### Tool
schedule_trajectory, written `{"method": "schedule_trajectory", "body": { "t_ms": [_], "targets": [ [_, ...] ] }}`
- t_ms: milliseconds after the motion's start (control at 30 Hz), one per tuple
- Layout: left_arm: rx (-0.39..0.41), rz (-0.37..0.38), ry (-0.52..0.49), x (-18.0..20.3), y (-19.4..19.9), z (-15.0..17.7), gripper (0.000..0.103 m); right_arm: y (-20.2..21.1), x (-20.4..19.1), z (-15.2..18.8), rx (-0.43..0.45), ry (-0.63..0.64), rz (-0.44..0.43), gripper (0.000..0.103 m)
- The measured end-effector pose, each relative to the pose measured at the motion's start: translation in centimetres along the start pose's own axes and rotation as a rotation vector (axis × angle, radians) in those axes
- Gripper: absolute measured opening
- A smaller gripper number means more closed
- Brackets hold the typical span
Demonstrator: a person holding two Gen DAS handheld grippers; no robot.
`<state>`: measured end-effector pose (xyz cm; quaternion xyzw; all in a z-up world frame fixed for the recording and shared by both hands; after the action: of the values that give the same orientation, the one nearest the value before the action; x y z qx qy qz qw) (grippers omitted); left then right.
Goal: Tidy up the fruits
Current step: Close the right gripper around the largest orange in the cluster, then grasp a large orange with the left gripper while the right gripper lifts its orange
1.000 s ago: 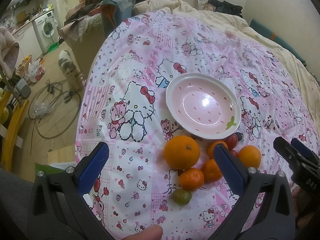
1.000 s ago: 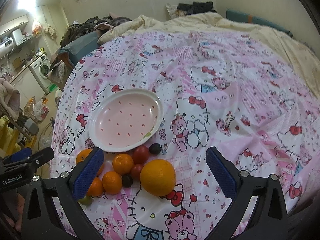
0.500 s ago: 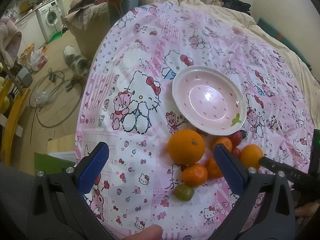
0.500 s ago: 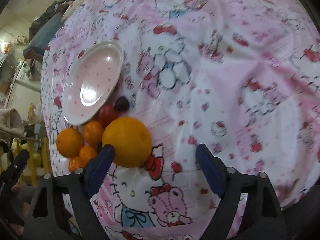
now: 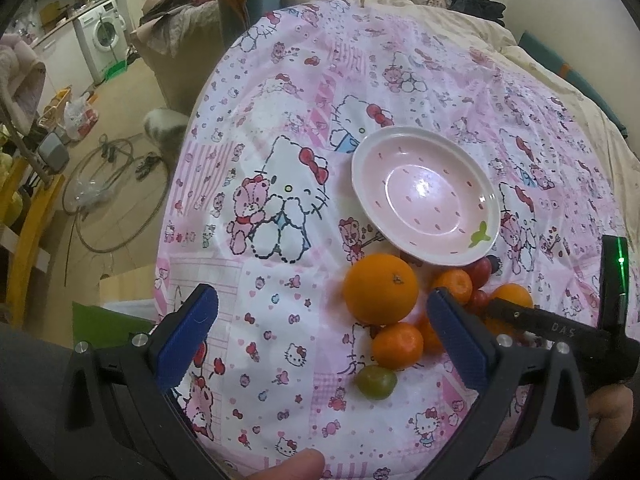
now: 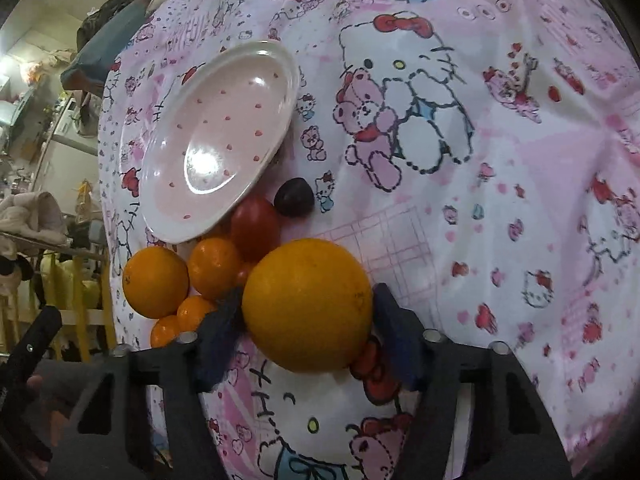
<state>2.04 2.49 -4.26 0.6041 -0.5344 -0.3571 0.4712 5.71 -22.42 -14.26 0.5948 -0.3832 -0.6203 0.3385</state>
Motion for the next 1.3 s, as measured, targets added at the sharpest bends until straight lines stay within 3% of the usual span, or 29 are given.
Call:
{"method": "schedule_trajectory", "body": {
  "t_ms": [233,567,867,1100,1300],
  "targets": [
    [-0.029,-0.016,0.012,-0.6,-0.5,-0.1,0.103,2.1,-0.3,0.5,0.069,0.007,-0.010,0.060],
    [-0.095,-0.016,0.034,-1.0,-0.8,-2.3,0.103,6.6,-0.6,1.5,0.171,-0.001,-0.095,0.060],
    [-0.304,0.050,0.012,1.7,-5.9,-2.8,0.087,7.2,-0.8,0.9,0.183,-0.021,-0.110,0.060],
    [-0.360,0.033,-0.048,4.6,-8.8,-2.5,0.086,6.9,-0.5,0.9,0.171,-0.034,-0.115,0.060],
    [-0.381,0.024,-0.069,5.8,-10.7,-2.8,0.065,6.7,-0.3,0.7,0.168,-0.045,-0.115,0.060]
  ]
}}
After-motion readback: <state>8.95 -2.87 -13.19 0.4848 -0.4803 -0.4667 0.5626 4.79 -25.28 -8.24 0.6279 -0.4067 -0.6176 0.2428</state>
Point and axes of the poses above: each gripper's, at about its wrist camera, not at the fingertips, and y roughly against the way its jaws point, x to its right, z to its underside, the point moved 3 cm from there along -y, roughly the way its jaws point, and after that the axes turned 12 degrees about -x, right-handed, at the moved point
